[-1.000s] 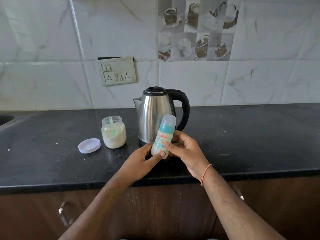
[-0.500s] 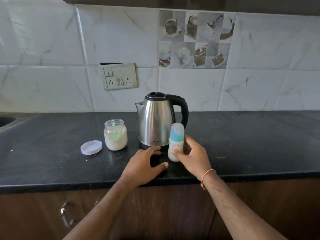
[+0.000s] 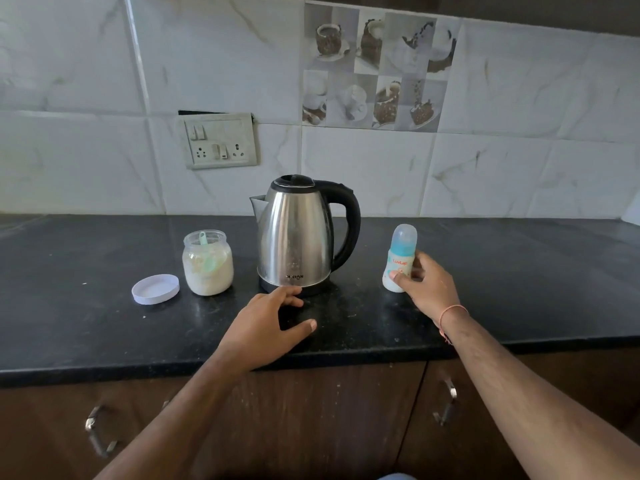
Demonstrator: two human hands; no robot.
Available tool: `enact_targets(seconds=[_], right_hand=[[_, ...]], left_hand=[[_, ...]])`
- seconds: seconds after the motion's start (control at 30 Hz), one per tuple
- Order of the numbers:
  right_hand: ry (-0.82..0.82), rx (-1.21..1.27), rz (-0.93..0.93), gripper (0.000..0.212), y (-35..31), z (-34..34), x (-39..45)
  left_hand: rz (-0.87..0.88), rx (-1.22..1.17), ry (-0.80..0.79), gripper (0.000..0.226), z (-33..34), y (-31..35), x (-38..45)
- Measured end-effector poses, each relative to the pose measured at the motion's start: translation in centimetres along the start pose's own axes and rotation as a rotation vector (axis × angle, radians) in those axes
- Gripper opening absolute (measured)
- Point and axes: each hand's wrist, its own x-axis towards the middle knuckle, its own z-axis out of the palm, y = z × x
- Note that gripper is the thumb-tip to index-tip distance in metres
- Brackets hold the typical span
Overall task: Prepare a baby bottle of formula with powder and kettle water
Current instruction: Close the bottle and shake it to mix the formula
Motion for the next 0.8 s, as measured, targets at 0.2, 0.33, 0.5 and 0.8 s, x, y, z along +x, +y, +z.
enact_targets(seconds=[0.2,0.33,0.5,0.8], right_hand=[[-0.037,-0.045,-0.002,0.06,0.1,-0.5,0.8],[-0.071,-0.09,0.018,0.071,0.2,-0.4,0.7],[-0.069,-0.105,0.01,0.069,0.4,-0.3,0.9],[-0.098,-0.113,0.002,0.068,-0.1,0.6,1.8]], left_hand=[[0.007,-0.002,-0.001,0.074,0.0,-0.2,0.2],[0.015,-0.018,-0.004,0.075,0.1,-0.3,0.3],[0.023,-0.018,0.009,0.074,0.3,-0.4,0.3],[0.025,-0.012,0.013,0.073,0.2,-0.2,0.3]])
